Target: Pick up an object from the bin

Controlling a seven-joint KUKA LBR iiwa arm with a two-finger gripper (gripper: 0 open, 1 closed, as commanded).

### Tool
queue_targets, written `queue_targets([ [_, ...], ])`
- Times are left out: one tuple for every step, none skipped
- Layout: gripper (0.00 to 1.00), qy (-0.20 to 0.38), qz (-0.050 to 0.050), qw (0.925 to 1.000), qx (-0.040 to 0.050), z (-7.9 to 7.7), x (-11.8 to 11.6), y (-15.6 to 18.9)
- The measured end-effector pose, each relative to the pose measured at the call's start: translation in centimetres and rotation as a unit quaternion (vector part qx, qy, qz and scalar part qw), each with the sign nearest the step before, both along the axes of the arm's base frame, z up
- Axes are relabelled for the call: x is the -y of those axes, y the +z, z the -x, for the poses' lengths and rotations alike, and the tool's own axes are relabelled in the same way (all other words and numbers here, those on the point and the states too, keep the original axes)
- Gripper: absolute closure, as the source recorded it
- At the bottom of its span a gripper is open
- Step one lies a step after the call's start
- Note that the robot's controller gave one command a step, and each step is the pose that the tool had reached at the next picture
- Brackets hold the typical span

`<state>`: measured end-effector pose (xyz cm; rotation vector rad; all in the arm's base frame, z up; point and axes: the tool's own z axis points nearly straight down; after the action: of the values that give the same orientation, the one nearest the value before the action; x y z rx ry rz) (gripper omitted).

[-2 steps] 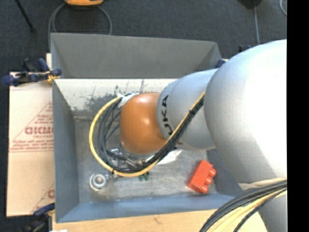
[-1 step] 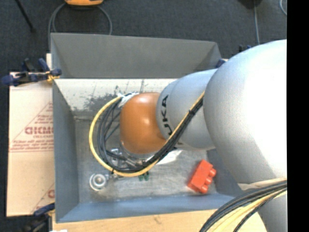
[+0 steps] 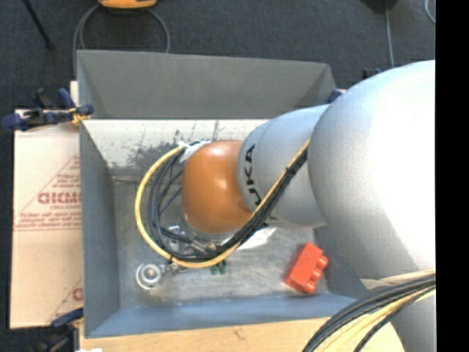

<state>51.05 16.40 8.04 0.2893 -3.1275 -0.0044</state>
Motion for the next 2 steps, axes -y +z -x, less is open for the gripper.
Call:
queue_targets([
  [1.0,-0.001,0.0,1.0,0.0001,-0.01,0.0,0.0],
  [1.0,-0.001,0.0,1.0,0.0001,-0.02,-0.01,0.0],
])
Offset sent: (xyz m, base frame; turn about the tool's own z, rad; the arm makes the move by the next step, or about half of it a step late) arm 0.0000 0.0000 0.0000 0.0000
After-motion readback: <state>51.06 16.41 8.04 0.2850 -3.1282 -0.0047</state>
